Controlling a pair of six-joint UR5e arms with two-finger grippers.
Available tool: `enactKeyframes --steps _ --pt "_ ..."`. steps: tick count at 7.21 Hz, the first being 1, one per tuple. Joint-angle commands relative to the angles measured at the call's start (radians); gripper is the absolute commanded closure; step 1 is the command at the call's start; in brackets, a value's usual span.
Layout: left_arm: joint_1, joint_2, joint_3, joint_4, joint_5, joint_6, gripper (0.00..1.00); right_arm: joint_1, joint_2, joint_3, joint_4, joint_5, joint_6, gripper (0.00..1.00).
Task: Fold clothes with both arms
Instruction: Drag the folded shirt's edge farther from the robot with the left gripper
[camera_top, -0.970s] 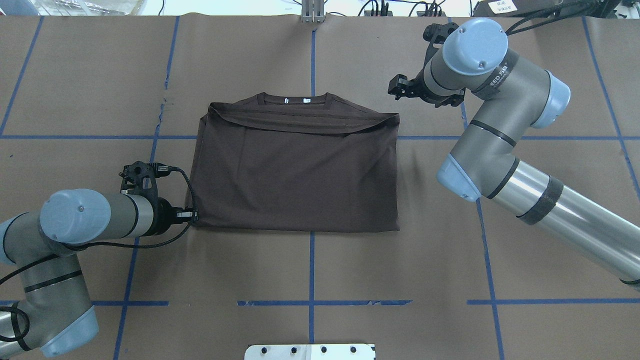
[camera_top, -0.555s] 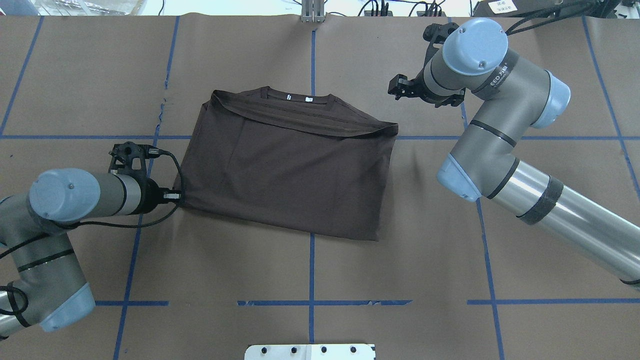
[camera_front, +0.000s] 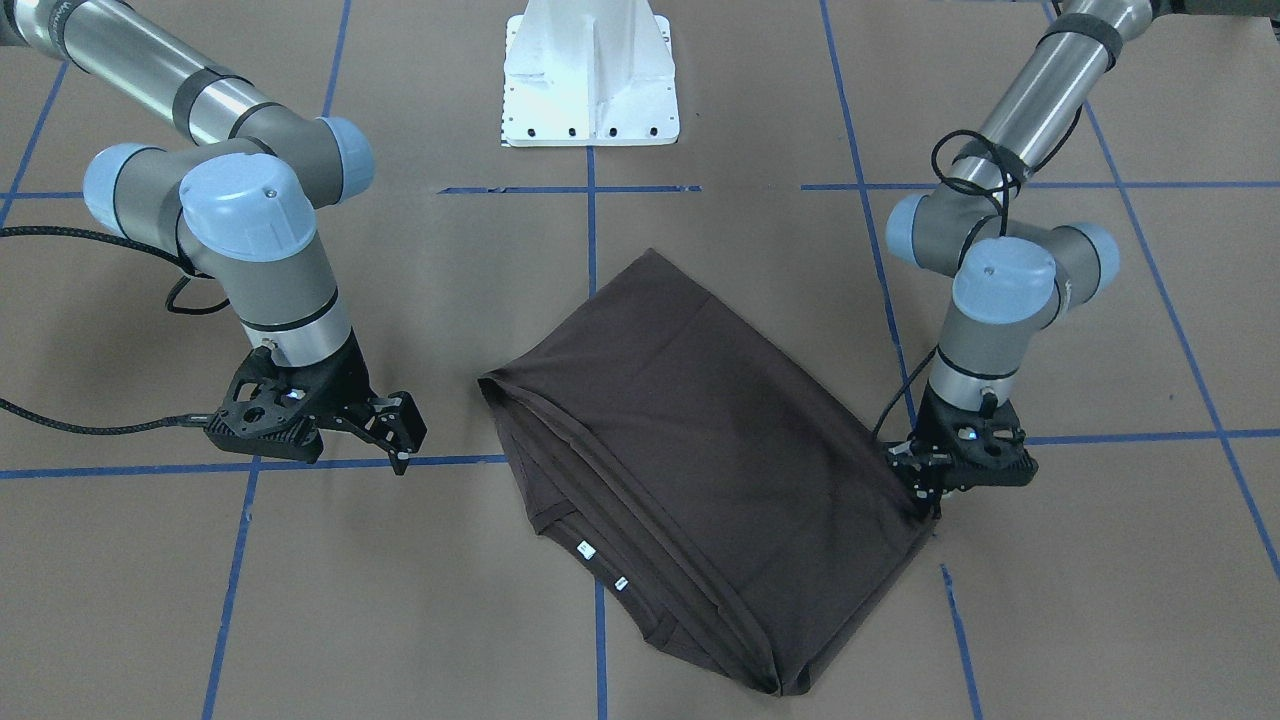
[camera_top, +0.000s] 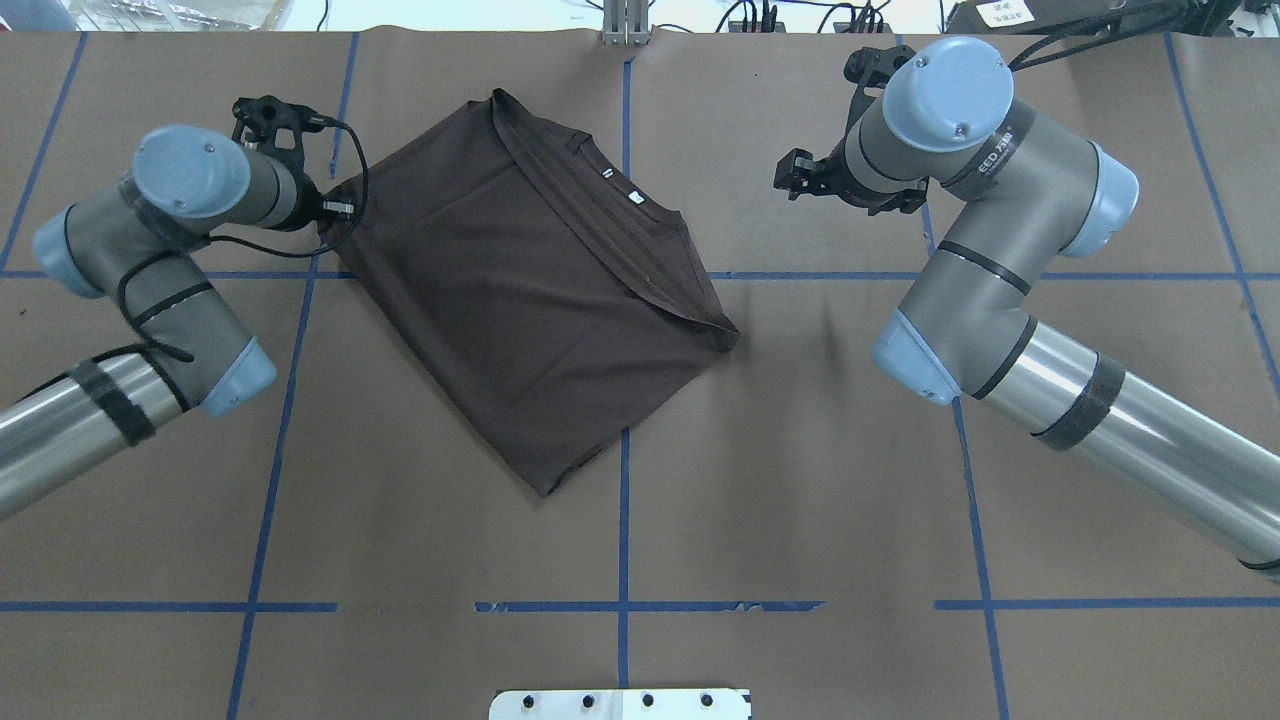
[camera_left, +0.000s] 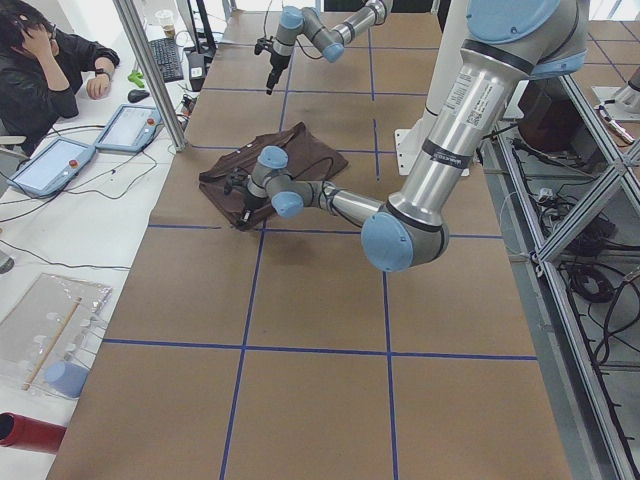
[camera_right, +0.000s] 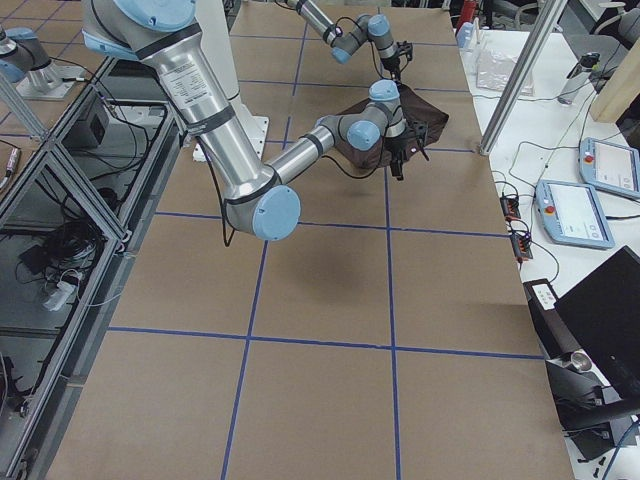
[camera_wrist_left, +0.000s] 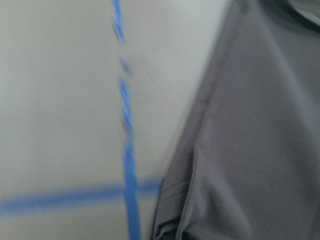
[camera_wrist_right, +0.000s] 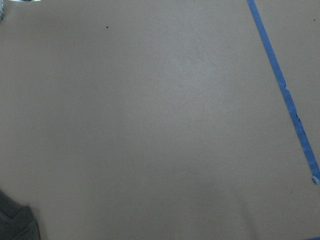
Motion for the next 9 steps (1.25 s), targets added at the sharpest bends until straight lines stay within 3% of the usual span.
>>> enactKeyframes --steps 1,5,6,7,8,9 --pt "-0.053 -0.175 0.271 -0.072 0.051 0.051 1.00 -0.002 0.002 0.010 -0.001 0.000 0.001 0.00" --pt "-0.082 -0.142 0.271 -0.114 0.043 0.141 1.00 -0.024 0.010 0.012 0.000 -0.006 0.020 0.00" --pt "-0.085 -0.124 0.269 -0.117 0.043 0.176 0.60 -0.033 0.012 0.012 0.000 -0.008 0.021 0.00" --pt "-0.094 -0.105 0.266 -0.144 0.045 0.245 0.01 -0.054 0.019 0.009 -0.001 -0.009 0.050 0.00" --pt "-0.117 -0.097 0.236 -0.154 0.028 0.284 0.00 -0.071 0.057 -0.003 -0.003 -0.015 0.094 0.00" --pt "-0.139 -0.078 0.206 -0.154 -0.055 0.286 0.00 -0.096 0.111 -0.035 -0.004 -0.056 0.162 0.00"
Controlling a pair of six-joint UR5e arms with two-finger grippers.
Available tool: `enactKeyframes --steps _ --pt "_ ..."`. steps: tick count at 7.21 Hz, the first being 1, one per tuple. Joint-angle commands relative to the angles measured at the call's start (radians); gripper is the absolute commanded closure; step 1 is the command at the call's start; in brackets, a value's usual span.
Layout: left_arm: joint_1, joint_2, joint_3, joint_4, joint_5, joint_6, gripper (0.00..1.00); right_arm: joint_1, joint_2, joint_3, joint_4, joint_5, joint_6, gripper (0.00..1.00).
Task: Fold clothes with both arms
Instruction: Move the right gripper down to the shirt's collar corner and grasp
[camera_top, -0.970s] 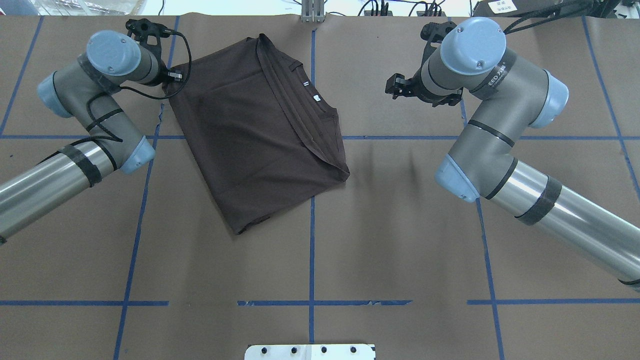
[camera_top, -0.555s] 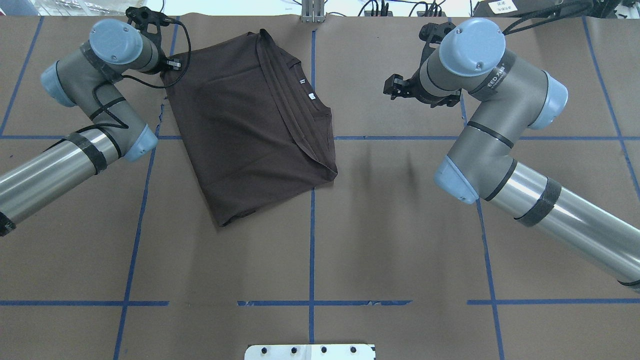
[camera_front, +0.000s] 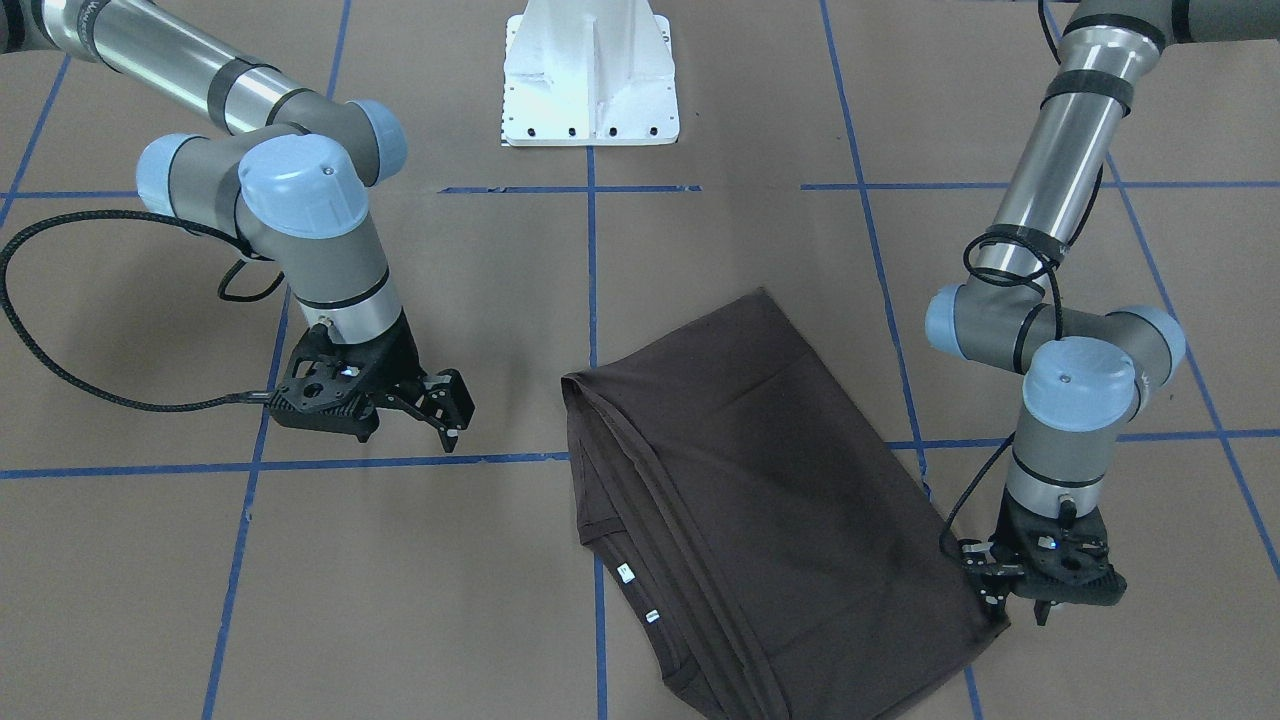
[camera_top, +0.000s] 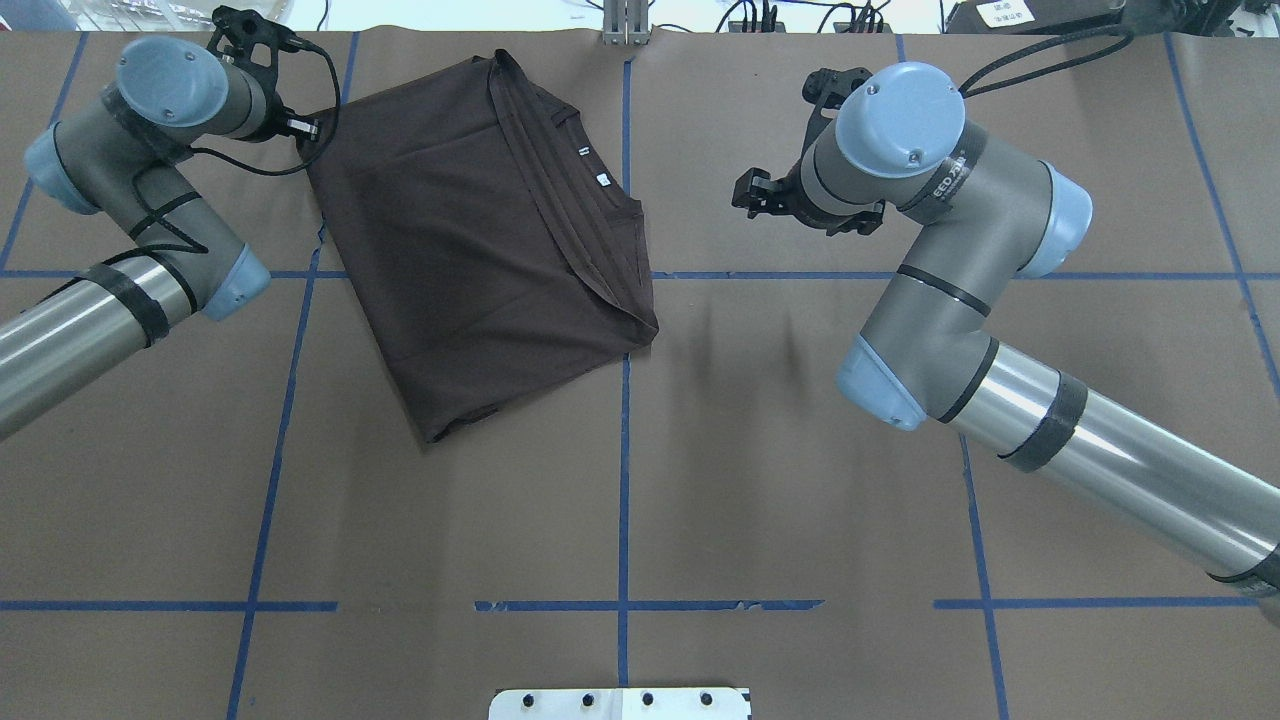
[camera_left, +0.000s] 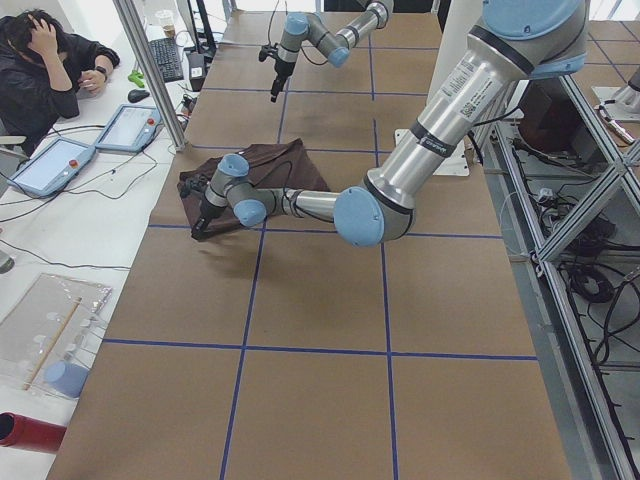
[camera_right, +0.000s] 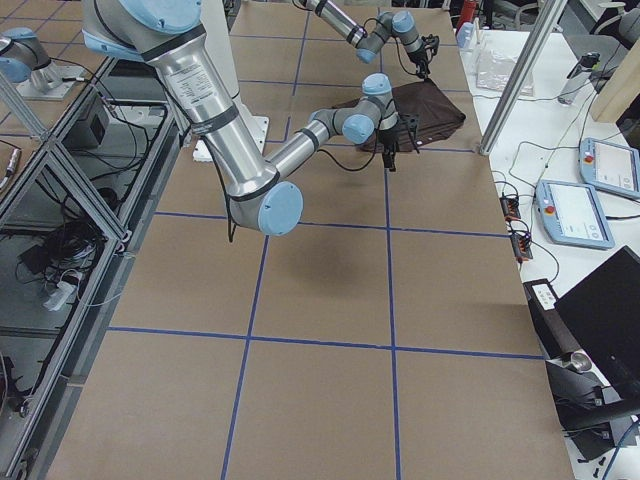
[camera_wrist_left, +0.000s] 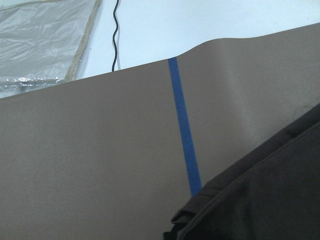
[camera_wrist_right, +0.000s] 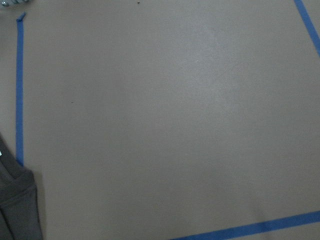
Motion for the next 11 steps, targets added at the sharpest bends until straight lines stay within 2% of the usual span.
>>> enactKeyframes --steps 1,3,4,6,7,11 --pt "-0.026 0.051 -0.086 -0.007 -0.092 0.026 0.00 -0.056 0.114 -0.080 -0.002 -0.101 0.108 0.01" --pt "-0.029 0.065 -0.111 -0.009 -0.094 0.026 0.00 -0.088 0.208 -0.233 0.050 -0.132 0.183 0.12" --pt "-0.028 0.065 -0.111 -0.010 -0.094 0.018 0.00 -0.117 0.235 -0.292 0.084 -0.175 0.194 0.22" --pt "-0.028 0.066 -0.114 -0.010 -0.094 0.015 0.00 -0.159 0.257 -0.321 0.084 -0.194 0.190 0.34" --pt "-0.028 0.066 -0.114 -0.010 -0.094 0.015 0.00 -0.180 0.257 -0.323 0.085 -0.227 0.191 0.35" --pt "-0.028 0.066 -0.114 -0.010 -0.094 0.014 0.00 -0.208 0.254 -0.346 0.084 -0.238 0.185 0.41"
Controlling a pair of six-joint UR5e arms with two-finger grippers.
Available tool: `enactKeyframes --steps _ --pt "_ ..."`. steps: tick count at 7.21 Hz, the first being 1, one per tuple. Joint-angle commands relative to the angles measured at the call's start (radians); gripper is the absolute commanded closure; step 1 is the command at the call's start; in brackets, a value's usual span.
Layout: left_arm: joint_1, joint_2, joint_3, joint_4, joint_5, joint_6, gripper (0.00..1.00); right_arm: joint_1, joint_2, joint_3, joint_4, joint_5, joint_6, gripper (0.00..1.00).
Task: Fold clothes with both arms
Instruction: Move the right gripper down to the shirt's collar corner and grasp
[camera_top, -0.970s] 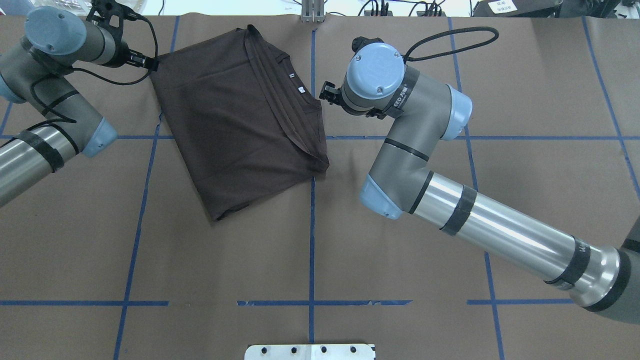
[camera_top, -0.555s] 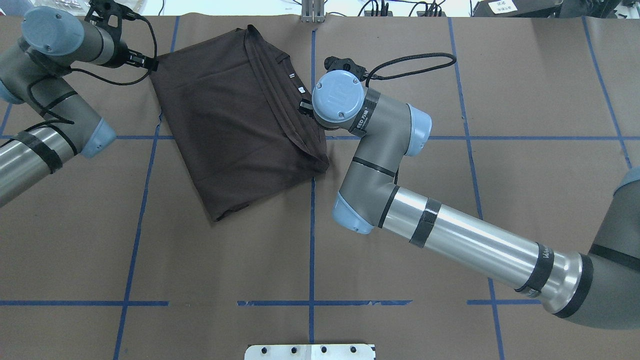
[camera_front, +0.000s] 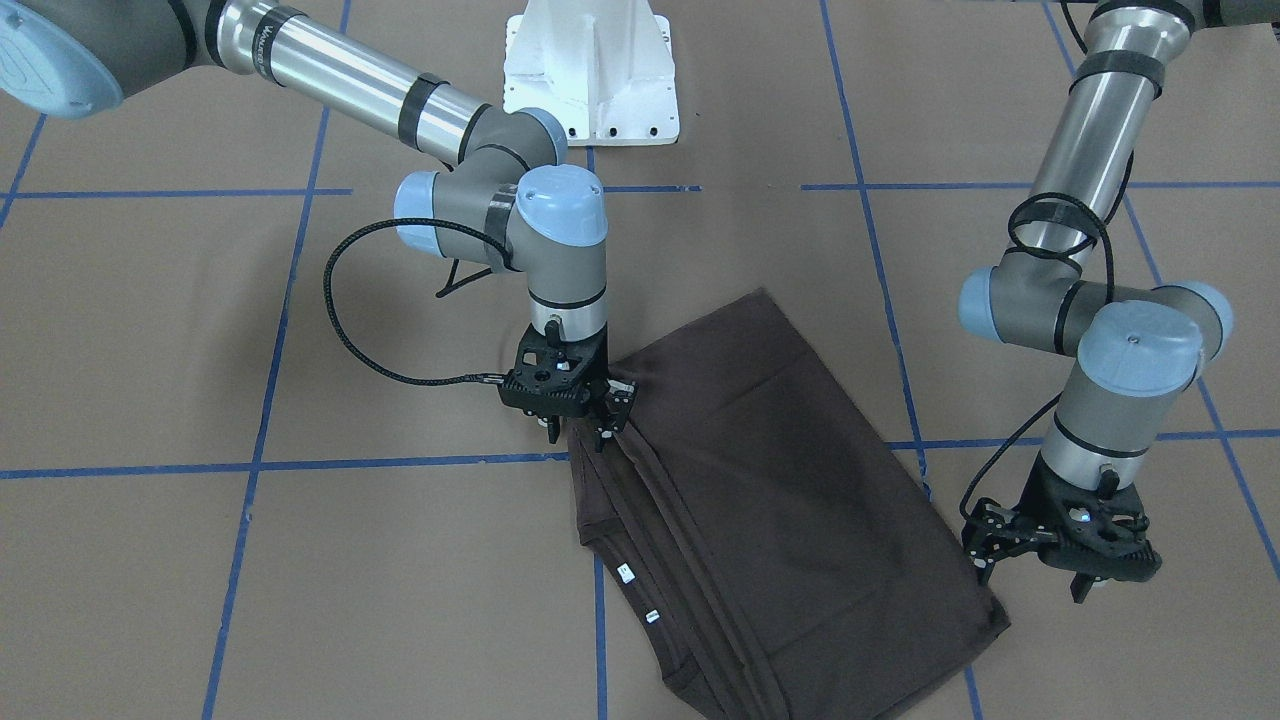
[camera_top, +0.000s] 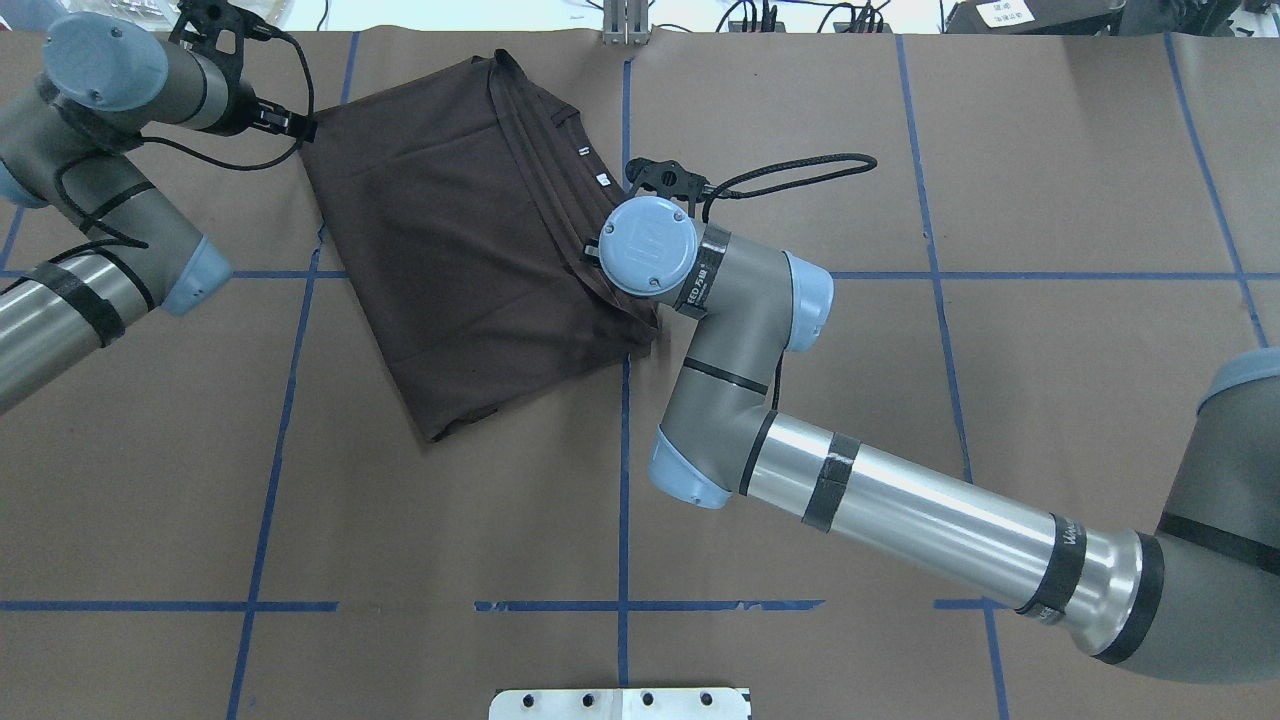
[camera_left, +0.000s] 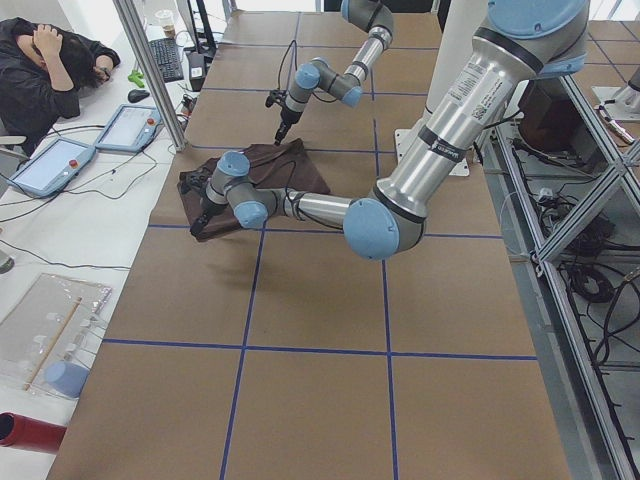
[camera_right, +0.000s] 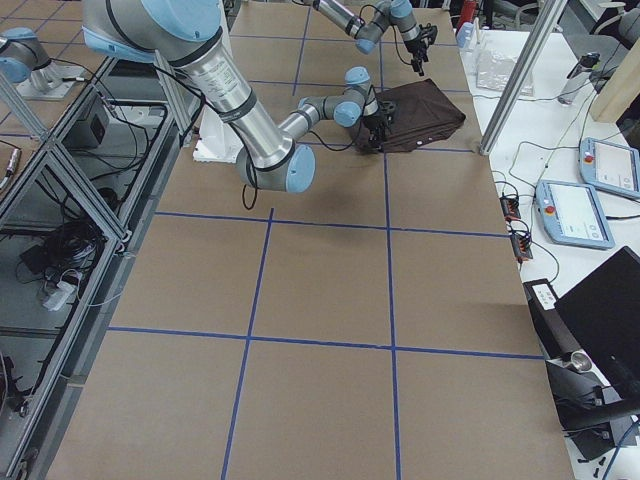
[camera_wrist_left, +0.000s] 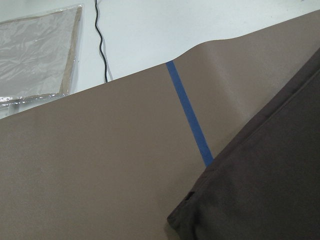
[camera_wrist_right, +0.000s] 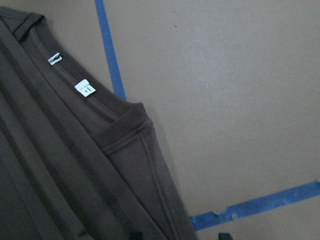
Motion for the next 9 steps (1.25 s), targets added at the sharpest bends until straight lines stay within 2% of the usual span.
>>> enactKeyframes --steps 1,3,4,6,7,9 --pt "0.000 0.000 0.000 0.001 0.000 -0.001 0.00 -0.010 -0.001 -0.006 -0.001 -0.011 -0.002 0.42" --pt "0.000 0.003 0.000 0.001 0.000 0.001 0.00 -0.016 -0.003 -0.007 -0.001 -0.014 -0.002 0.43" --pt "0.000 0.003 0.000 0.001 0.000 -0.001 0.00 -0.018 -0.003 -0.007 -0.001 -0.014 -0.002 0.48" --pt "0.000 0.003 0.000 0.001 0.000 -0.001 0.00 -0.019 -0.006 -0.007 -0.001 -0.014 -0.002 0.84" --pt "0.000 0.003 0.000 0.001 0.000 -0.001 0.00 -0.021 -0.006 -0.007 -0.001 -0.014 -0.002 0.96" --pt "0.000 0.003 0.000 0.001 0.000 -0.001 0.00 -0.022 -0.004 -0.007 -0.002 -0.014 -0.003 1.00"
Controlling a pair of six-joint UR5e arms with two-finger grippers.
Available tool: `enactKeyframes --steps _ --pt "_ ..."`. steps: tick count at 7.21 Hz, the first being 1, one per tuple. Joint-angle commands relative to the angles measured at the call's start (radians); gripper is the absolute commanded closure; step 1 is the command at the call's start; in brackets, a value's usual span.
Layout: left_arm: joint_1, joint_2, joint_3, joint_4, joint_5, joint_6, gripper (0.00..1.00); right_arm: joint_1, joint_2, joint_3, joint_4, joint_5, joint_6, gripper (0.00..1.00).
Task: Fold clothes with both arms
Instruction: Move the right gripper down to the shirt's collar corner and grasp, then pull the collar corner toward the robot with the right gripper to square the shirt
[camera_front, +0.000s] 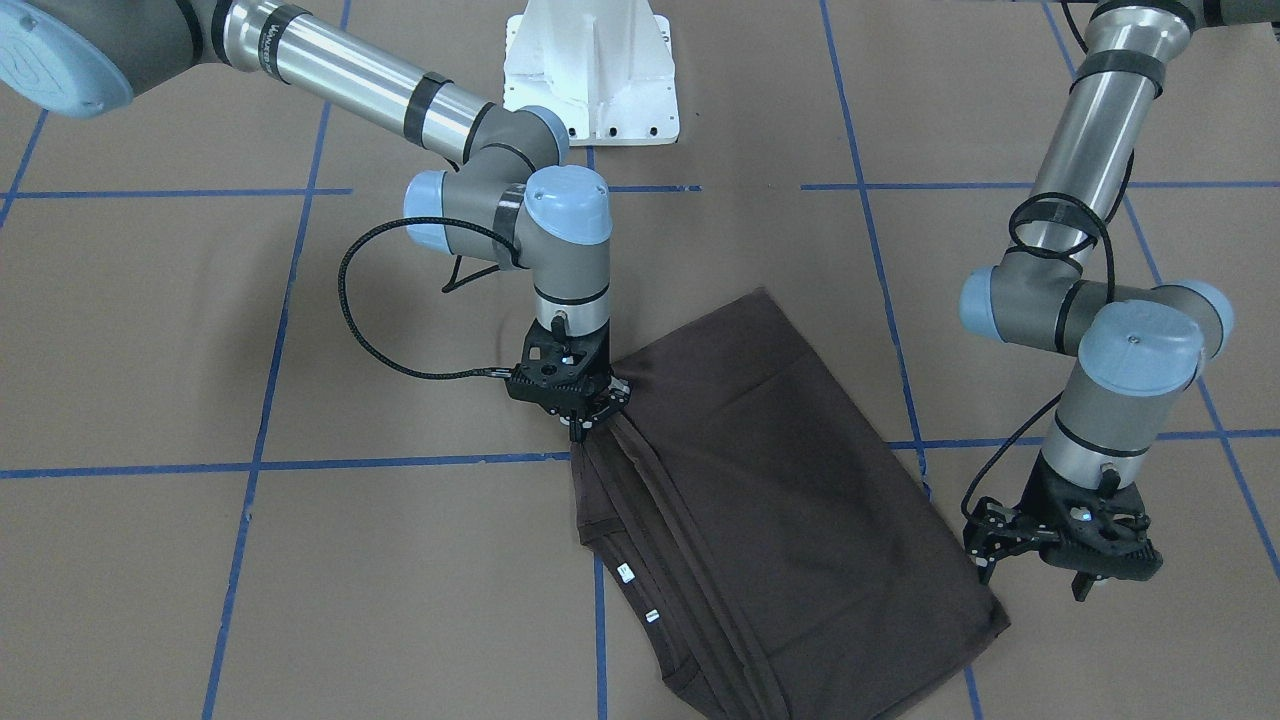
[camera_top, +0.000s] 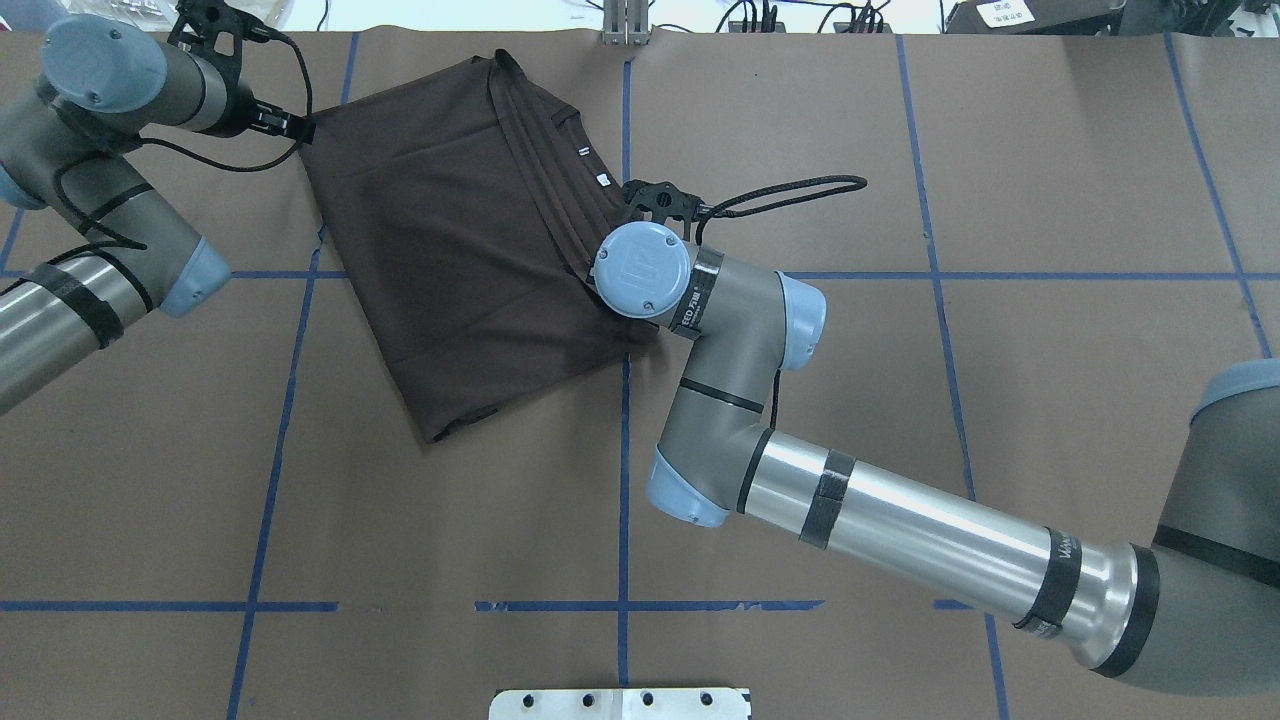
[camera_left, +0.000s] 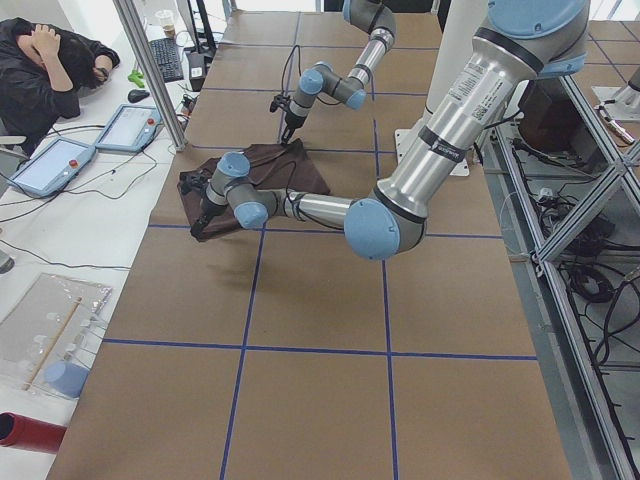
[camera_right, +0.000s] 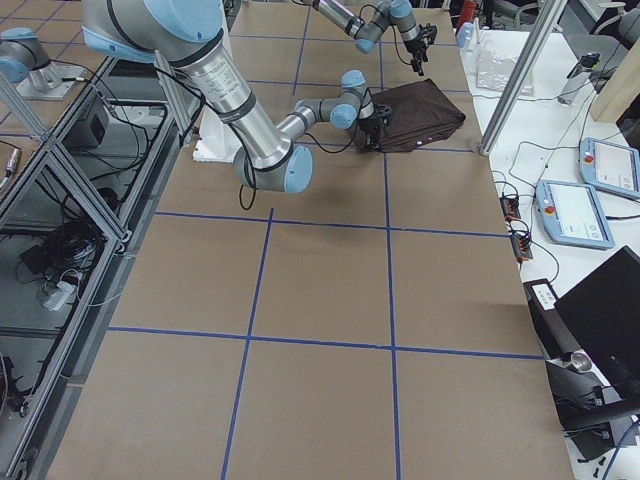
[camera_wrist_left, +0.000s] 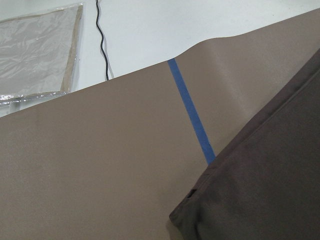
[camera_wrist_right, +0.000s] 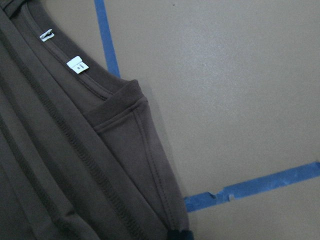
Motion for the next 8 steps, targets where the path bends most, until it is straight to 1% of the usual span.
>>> enactKeyframes --steps 1,3,4,5,7,8 --pt "0.000 0.000 0.000 0.000 0.000 0.000 0.00 0.001 0.003 0.002 -0.001 0.000 -0.004 1.00" --pt "0.002 0.000 -0.003 0.000 0.000 -0.002 0.00 -0.001 -0.009 0.043 -0.010 0.003 -0.004 1.00" --pt "0.002 -0.002 -0.009 0.000 -0.002 -0.002 0.00 -0.016 -0.065 0.130 -0.027 0.002 0.007 1.00" --pt "0.002 -0.003 -0.015 0.000 -0.002 -0.006 0.00 -0.057 -0.167 0.287 -0.065 -0.023 0.009 1.00" --pt "0.002 0.000 -0.035 0.000 -0.002 -0.009 0.00 -0.174 -0.408 0.612 -0.133 -0.112 0.009 1.00" --pt "0.002 0.000 -0.035 0.000 -0.002 -0.009 0.00 -0.250 -0.505 0.741 -0.171 -0.171 0.031 1.00"
